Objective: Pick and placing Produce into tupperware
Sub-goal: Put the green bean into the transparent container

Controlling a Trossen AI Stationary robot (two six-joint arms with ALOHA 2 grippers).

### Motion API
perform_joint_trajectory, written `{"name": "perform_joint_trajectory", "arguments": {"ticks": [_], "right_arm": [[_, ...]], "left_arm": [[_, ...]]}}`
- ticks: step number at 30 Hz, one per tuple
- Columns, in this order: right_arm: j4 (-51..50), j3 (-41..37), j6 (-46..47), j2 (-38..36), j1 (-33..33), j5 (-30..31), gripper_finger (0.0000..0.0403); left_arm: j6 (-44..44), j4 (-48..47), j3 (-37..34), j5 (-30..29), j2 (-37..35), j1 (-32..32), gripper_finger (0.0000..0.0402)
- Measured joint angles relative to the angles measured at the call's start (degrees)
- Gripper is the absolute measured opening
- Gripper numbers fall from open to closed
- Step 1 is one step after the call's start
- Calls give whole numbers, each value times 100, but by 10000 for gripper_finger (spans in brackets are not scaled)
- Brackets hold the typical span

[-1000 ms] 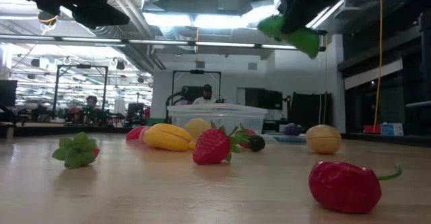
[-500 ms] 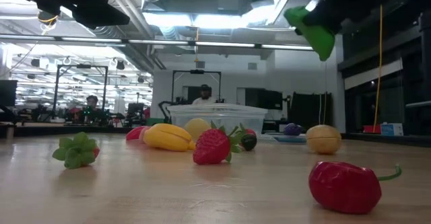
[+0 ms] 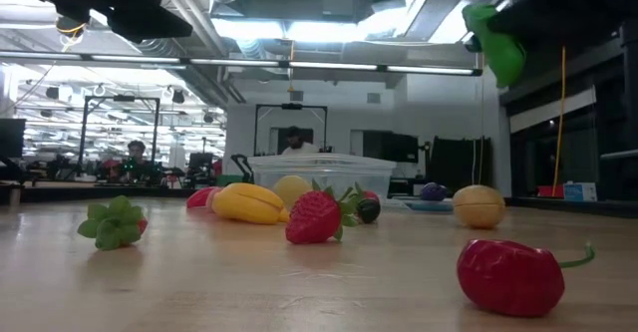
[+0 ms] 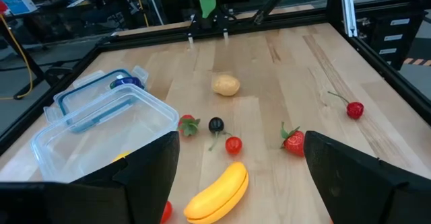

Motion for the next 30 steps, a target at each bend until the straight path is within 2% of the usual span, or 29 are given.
{"name": "perform_joint_trajectory", "arguments": {"ticks": [8,20,30], "right_arm": [[1048,-830,-77,-536,0,128,127],[1130,-878,-121,-168,2,2093,127],[1674,-878,-12,468,-2,3018,127]], "left_arm": [[-22,-2,0,-2,0,198,309],[-25,-4,0,-1,0,500,309],[-42,-4,0,0,0,559,309]]}}
